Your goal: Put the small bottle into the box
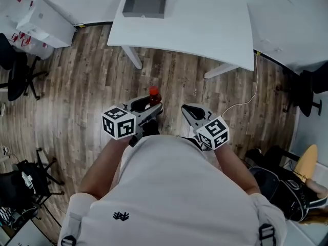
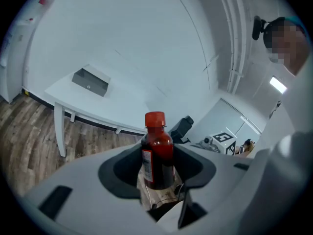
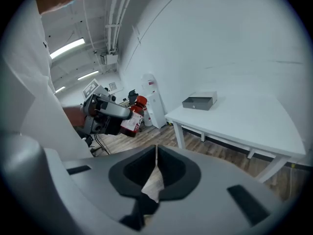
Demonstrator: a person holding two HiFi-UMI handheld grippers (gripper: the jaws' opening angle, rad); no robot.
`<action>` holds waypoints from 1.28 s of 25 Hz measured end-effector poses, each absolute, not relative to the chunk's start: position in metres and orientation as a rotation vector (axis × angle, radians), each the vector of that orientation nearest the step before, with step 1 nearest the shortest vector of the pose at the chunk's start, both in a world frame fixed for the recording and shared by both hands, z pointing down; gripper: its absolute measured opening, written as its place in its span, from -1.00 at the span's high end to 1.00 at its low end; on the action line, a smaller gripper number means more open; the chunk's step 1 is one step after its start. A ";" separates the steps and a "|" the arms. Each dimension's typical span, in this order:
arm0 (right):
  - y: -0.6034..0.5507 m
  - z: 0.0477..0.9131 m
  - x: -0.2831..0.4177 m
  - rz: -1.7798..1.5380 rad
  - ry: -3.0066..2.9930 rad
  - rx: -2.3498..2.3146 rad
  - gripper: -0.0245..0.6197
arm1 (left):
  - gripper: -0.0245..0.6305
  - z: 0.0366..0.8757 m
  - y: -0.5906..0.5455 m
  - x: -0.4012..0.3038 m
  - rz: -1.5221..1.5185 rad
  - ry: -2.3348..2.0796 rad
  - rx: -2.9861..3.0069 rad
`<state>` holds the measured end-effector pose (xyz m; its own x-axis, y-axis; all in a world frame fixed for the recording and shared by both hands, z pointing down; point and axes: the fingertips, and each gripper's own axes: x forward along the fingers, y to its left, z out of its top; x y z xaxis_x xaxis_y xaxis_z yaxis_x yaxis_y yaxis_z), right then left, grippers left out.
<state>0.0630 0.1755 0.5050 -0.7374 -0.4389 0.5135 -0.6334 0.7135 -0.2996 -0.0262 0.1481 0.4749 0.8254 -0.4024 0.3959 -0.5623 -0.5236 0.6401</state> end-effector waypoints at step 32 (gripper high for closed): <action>-0.121 0.507 0.046 0.622 -2.615 0.500 0.89 | 0.30 0.500 -0.228 -0.084 0.460 -1.048 2.015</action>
